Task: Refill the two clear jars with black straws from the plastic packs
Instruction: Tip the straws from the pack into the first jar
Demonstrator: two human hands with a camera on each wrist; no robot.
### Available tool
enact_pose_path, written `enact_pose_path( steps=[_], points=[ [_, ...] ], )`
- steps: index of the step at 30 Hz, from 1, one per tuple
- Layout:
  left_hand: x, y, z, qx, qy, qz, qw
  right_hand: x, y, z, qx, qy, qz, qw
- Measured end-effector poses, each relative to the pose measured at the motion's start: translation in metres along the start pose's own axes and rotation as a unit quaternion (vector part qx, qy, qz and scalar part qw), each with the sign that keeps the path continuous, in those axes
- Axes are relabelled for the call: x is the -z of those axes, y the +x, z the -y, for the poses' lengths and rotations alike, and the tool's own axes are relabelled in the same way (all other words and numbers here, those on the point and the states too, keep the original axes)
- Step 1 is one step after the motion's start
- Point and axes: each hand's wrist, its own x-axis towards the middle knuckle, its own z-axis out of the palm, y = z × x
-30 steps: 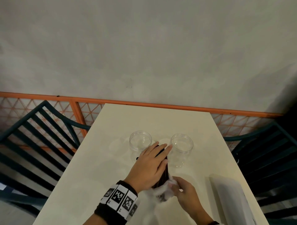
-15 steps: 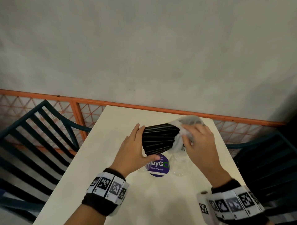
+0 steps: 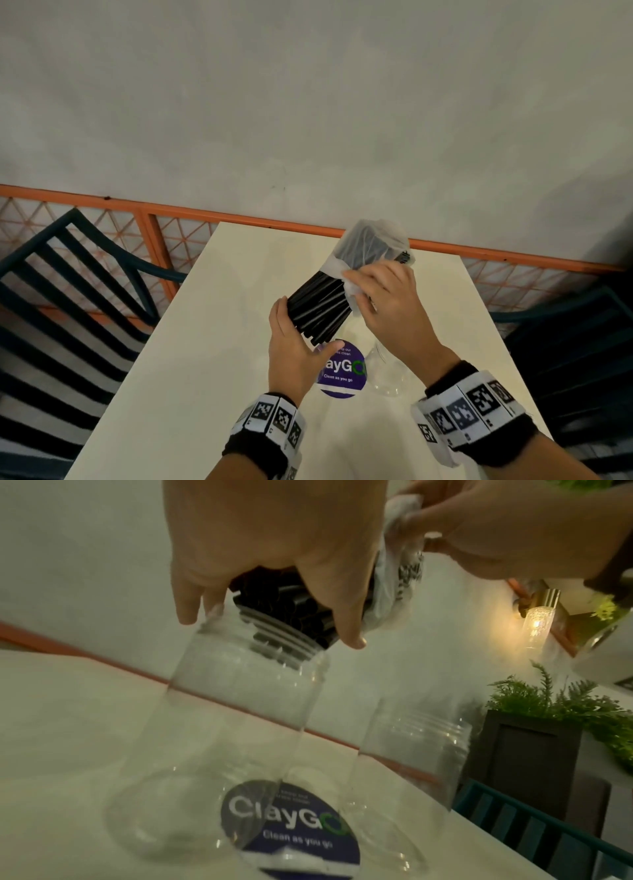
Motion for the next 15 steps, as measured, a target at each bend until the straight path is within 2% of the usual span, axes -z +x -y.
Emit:
enact_pose_path(
  steps=[2, 5, 10, 15],
  points=[
    [-0.005, -0.003, 0.005, 0.009, -0.014, -0.014, 1.000, -0.004, -0.002, 0.000, 0.019, 0.001, -0.001, 1.000],
    [-0.009, -0.003, 0.015, -0.011, 0.004, -0.028, 1.000, -0.007, -0.004, 0.002, 0.037, 0.002, 0.004, 0.999],
    [-0.013, -0.006, 0.023, -0.017, 0.063, -0.013, 0.998, -0.010, 0.000, 0.003, 0.047, 0.001, 0.021, 0.999],
    [-0.014, -0.007, 0.027, -0.003, 0.101, 0.009, 0.995, -0.008, 0.006, 0.003, 0.091, -0.009, 0.057, 0.994]
  ],
)
